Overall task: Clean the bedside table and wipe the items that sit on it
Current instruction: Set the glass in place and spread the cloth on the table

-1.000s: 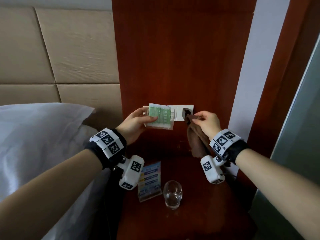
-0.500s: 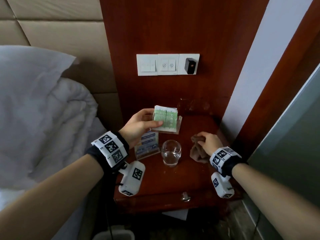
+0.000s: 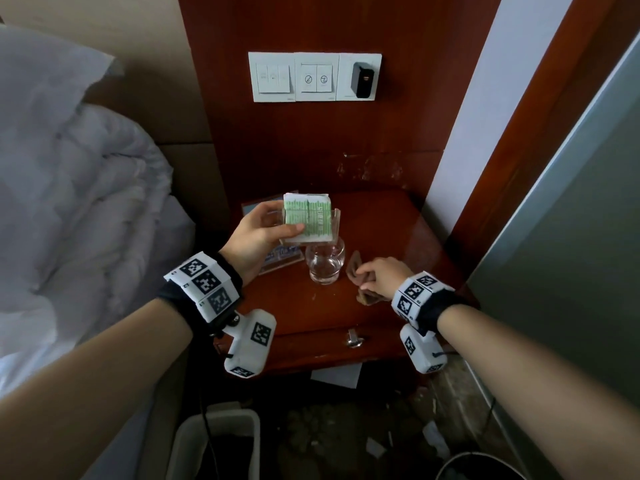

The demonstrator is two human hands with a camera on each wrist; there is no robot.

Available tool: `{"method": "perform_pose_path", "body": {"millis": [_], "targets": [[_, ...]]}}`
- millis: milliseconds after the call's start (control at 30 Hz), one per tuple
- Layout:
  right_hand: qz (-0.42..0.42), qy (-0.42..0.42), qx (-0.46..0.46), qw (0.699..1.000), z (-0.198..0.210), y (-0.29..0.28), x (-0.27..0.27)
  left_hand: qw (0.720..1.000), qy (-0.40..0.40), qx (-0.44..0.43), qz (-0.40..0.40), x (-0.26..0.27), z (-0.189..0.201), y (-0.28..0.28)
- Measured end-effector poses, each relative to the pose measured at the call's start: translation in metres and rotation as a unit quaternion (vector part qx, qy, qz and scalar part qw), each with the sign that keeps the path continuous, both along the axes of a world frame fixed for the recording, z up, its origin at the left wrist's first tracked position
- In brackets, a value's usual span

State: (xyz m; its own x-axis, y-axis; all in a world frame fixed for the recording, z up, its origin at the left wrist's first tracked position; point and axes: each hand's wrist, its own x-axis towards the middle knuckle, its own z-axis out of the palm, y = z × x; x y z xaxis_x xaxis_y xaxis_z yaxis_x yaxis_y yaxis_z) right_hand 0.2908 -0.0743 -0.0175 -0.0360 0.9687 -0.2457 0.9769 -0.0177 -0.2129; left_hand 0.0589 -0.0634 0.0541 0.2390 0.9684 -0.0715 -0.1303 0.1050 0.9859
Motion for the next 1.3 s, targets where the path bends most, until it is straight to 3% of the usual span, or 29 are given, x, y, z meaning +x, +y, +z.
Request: {"method": "perform_pose_path", "body": {"millis": [367, 533, 867, 1100, 1200, 1300], "targets": [[0.121, 0.000, -0.028, 0.992, -0.021, -0.038, -0.052, 1.000, -0.008, 0.001, 0.028, -0.018, -0.014, -0.048], [0.047, 0.031, 0.013, 0.998, -0.031, -0.041, -0.029, 0.998, -0.026, -0.009, 0.052, -0.026, -0.025, -0.054], [-0.114, -0.010, 0.089, 0.989, -0.024, -0.056, 0.056, 0.997, -0.036, -0.024, 0.057, -0.020, -0.050, -0.059], [-0.153, -0.014, 0.079, 0.985, -0.011, -0.039, 0.046, 0.998, -0.033, -0.012, 0.045, -0.013, -0.029, -0.041], [-0.121, 0.086, 0.137, 0.979, 0.022, -0.023, 0.028, 0.999, -0.022, -0.002, 0.031, -0.011, -0.009, -0.030], [-0.050, 0.280, 0.180, 0.942, 0.076, -0.010, 0.001, 1.000, -0.017, 0.009, 0.018, -0.011, 0.014, -0.016]]}}
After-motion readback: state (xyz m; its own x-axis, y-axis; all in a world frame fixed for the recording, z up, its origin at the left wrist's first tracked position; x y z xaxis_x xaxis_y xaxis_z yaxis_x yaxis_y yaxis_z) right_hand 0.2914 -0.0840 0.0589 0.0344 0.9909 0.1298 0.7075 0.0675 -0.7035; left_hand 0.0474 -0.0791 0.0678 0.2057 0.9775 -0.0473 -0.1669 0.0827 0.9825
